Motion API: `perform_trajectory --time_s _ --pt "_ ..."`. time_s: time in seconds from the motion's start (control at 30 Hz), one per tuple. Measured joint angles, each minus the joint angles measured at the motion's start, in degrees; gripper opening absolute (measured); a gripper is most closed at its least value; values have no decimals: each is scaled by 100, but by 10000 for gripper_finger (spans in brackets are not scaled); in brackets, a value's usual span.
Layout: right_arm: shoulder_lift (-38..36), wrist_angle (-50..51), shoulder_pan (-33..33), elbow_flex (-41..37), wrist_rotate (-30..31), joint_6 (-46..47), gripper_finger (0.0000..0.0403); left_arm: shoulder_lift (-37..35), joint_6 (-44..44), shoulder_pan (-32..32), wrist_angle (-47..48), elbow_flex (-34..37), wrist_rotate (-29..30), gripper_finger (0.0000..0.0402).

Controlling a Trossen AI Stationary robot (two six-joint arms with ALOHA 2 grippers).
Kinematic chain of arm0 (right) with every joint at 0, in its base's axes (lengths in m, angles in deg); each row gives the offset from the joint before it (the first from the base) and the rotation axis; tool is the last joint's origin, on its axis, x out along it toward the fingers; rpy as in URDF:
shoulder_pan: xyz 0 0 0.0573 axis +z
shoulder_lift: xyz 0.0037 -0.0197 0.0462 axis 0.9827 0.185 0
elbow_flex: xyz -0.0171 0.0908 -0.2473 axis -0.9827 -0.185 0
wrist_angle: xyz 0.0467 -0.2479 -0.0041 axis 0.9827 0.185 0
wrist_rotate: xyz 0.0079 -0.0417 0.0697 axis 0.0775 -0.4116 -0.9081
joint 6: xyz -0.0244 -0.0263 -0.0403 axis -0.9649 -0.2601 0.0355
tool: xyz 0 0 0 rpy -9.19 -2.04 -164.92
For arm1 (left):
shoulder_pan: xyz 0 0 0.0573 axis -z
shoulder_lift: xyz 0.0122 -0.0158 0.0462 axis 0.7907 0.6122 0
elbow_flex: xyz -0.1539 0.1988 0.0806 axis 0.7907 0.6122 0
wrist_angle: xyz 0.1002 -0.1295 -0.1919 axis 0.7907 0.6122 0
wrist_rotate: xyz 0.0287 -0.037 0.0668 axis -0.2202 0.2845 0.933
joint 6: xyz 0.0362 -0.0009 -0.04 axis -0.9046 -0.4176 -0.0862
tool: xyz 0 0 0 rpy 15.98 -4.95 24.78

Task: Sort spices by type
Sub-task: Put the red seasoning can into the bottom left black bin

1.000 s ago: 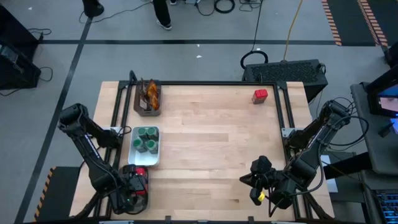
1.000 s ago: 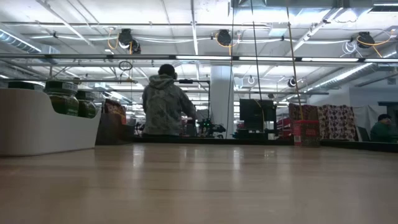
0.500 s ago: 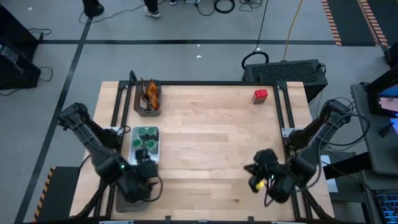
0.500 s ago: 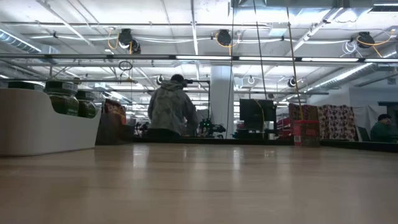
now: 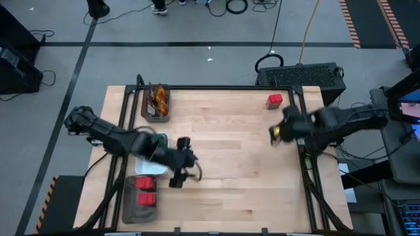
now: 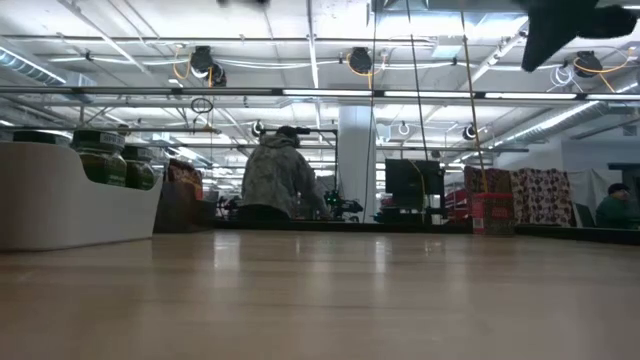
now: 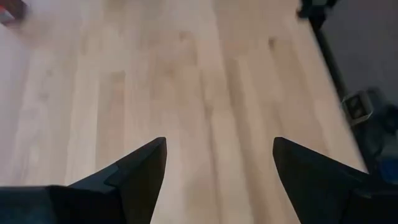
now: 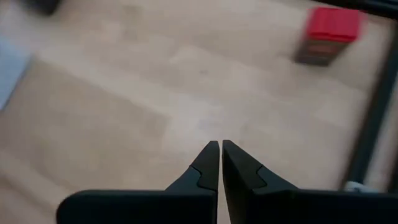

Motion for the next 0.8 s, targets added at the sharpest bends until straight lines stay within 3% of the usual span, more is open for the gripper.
perform_trajectory --time_s 0.17,0.3,0.4,0.57,0.8 --pt "-381 -106 -1908 0 -668 -1182 0 -333 -730 -945 -747 982 -1180 294" --pt "-257 -501 -3257 0 -1300 -1991 0 -612 -913 -1522 -1450 1790 -1711 294" --pt "160 -888 -4233 0 -1810 -2560 0 -743 -922 -1733 -1836 2185 -1809 294" --pt "1147 -1501 -5586 0 -1833 -3105 0 -794 -926 -1755 -2091 2376 -1834 294" --pt "2222 -2144 -6504 0 -1651 -3388 0 -794 -704 -1487 -2730 2387 -1821 294"
